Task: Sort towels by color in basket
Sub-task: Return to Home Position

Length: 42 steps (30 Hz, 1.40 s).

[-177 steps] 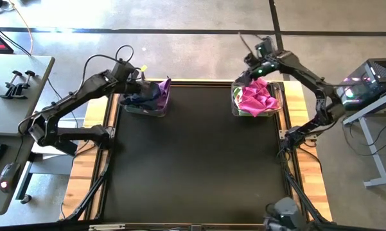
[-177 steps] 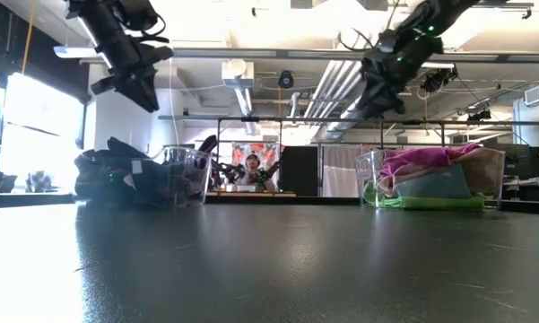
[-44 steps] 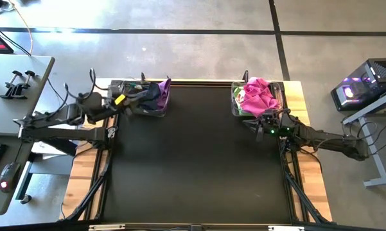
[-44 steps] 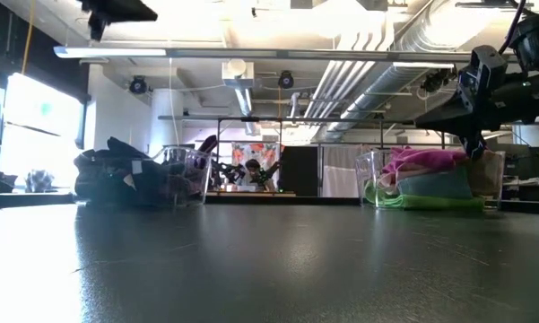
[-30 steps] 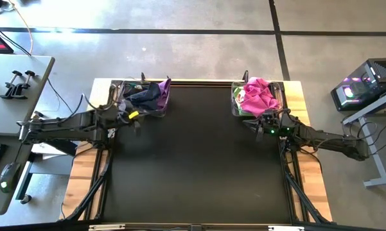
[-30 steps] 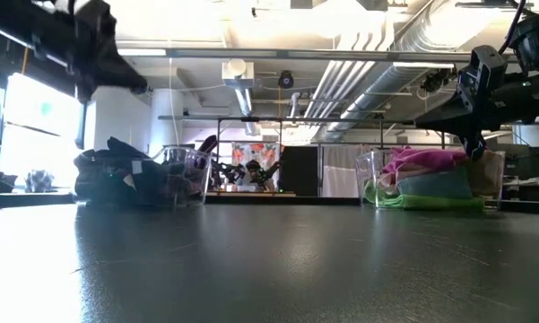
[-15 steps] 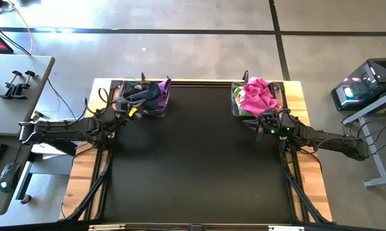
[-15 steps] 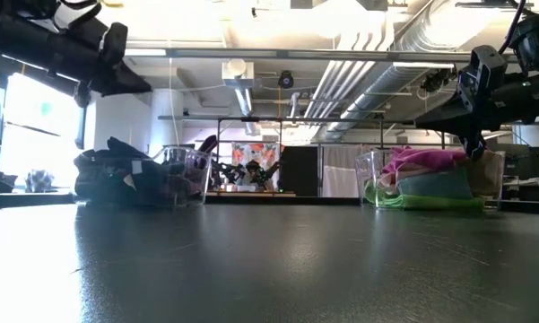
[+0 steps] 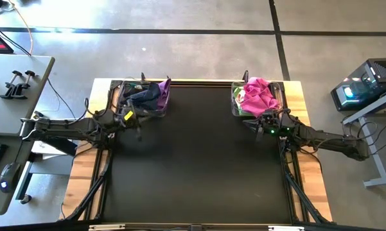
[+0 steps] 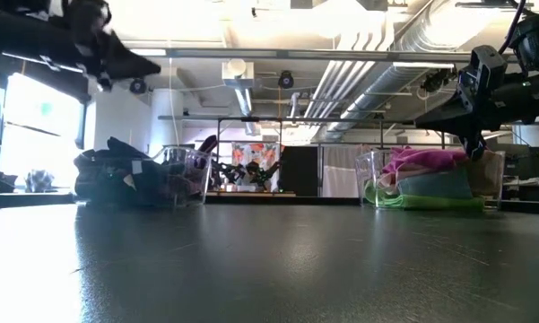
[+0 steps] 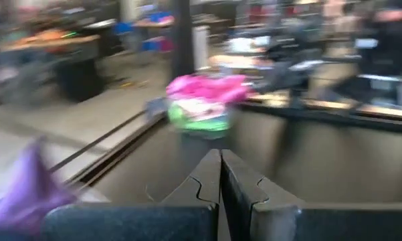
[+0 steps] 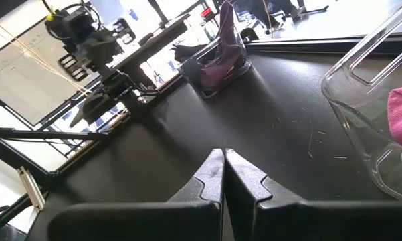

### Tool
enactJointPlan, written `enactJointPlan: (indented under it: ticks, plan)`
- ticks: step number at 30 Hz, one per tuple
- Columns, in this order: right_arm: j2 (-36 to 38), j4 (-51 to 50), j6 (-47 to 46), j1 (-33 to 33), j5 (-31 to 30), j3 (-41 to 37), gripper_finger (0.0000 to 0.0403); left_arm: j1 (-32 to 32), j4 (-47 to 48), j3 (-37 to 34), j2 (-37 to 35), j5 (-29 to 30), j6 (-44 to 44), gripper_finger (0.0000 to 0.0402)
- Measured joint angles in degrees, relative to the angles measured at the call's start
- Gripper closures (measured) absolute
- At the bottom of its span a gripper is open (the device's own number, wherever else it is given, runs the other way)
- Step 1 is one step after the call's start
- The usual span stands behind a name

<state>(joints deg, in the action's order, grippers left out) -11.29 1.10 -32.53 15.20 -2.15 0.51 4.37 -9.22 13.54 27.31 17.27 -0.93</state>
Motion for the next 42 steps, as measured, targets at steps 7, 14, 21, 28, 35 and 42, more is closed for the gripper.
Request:
enactJointPlan:
  ticks: [7, 14, 21, 28, 35, 42]
  plan:
    - [0.0, 0.0, 0.0, 0.0, 0.0, 0.0, 0.0402, -2.4, -4.9, 0.0, 0.0, -12.9, 5.5, 0.0401]
    - [0.0, 0.0, 0.0, 0.0, 0.0, 0.0, 0.0402, -2.7, -22.7, -9.4, -2.0, -13.8, 4.8, 0.0401]
    - [0.0, 0.0, 0.0, 0.0, 0.0, 0.0, 0.0402, -2.6, -27.8, -12.9, -3.8, -12.7, 3.6, 0.0401]
    - [0.0, 0.0, 0.0, 0.0, 0.0, 0.0, 0.0402, -2.6, -26.1, -12.9, -4.1, -12.2, 4.0, 0.0401]
    - [0.0, 0.0, 0.0, 0.0, 0.0, 0.0, 0.0402, -2.6, -16.4, -12.9, -4.1, -12.1, 3.1, 0.0401]
    - [0.0, 0.0, 0.0, 0.0, 0.0, 0.0, 0.0402, -2.6, -11.2, -12.9, -4.1, -12.1, 4.1, 0.0401]
